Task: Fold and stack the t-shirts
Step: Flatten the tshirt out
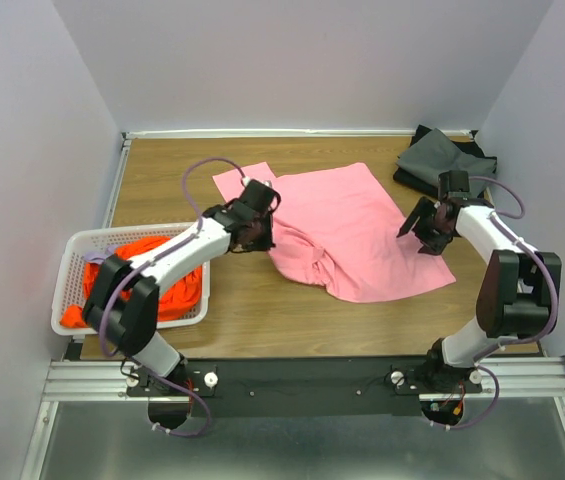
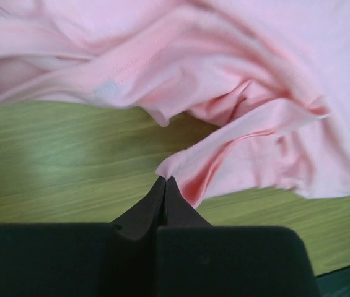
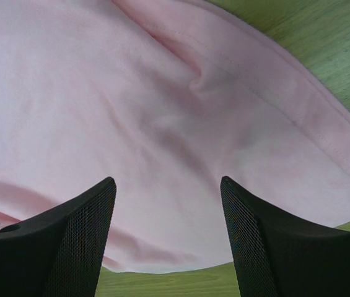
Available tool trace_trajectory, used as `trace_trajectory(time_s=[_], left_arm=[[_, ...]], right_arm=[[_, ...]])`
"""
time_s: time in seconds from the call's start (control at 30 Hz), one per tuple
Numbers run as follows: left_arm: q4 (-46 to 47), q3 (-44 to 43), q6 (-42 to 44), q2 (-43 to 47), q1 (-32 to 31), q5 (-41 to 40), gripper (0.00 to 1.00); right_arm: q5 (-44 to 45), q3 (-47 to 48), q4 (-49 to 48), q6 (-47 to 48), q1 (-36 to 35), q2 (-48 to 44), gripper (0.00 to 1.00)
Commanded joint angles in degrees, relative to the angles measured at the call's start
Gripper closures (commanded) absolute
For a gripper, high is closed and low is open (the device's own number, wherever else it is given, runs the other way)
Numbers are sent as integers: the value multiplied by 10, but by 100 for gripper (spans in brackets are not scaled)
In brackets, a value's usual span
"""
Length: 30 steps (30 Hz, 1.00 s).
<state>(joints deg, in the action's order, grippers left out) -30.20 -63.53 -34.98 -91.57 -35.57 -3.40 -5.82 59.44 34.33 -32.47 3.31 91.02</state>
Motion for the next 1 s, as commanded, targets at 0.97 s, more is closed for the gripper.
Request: trace_trajectory(time_s=[0.97], left_arm=[[23,-100,63,24,205,0,100]], right_arm=[[36,-108,58,29,50,-63,25]])
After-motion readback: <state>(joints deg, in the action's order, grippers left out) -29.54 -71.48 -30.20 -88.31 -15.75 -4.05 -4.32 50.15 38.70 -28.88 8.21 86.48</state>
